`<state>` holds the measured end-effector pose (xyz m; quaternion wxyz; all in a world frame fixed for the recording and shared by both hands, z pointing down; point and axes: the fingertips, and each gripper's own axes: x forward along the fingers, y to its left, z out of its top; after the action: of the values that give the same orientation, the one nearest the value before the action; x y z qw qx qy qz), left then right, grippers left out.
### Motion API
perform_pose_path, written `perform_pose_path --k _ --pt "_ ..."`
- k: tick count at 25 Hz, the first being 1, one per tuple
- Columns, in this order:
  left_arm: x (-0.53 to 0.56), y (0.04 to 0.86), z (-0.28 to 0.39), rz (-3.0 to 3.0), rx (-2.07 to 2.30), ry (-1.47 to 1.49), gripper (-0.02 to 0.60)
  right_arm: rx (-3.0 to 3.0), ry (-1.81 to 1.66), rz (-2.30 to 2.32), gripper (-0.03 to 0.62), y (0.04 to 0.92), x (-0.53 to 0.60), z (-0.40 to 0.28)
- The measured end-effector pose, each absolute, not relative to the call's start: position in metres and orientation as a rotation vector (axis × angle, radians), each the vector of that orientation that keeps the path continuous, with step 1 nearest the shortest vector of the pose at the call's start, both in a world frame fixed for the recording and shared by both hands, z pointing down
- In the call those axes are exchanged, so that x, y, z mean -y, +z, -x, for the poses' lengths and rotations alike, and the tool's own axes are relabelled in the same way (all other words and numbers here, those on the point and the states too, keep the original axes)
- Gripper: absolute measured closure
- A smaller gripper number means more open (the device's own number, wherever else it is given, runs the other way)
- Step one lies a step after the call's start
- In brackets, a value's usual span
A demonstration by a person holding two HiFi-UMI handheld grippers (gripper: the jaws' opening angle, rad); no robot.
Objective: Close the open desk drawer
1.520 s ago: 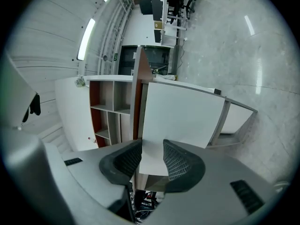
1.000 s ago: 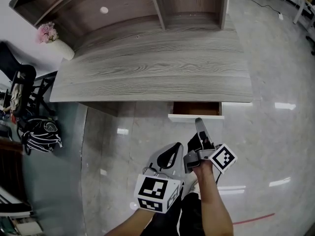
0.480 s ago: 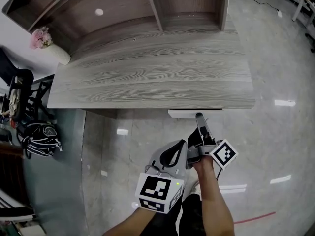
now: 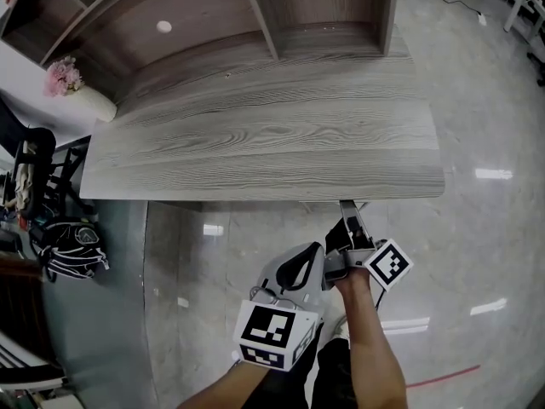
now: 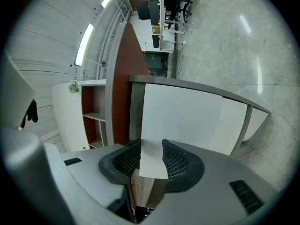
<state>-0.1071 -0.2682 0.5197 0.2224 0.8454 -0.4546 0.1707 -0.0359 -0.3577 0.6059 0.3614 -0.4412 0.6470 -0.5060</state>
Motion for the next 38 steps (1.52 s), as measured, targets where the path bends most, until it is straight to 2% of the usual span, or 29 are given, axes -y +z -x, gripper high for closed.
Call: perform_pose_path --k 14,17,23,32,38 --pt "0.271 0.51 0.101 -2.329 1.274 0.466 0.58 -1.725 -1.315 1.146 0.459 0.603 0.353 0.029" --pt "0.266 0.499 0.098 -2.333 1.297 0.453 0.58 -1.804 -1.305 1.134 0.496 0.585 0.335 0.032" --pt "0.236 0.464 0.084 -2.337 1.342 0.442 0.58 -1.931 -1.3 1.148 0.557 0.529 0.276 0.025" --pt "0.181 0.392 0.073 -2.374 1.428 0.438 0.58 -2.268 -1.051 1.248 0.579 0.402 0.199 0.014" --pt "0.155 0.352 0.066 -2.427 1.429 0.423 0.58 -2.461 -0.859 1.364 0.587 0.353 0.16 0.008"
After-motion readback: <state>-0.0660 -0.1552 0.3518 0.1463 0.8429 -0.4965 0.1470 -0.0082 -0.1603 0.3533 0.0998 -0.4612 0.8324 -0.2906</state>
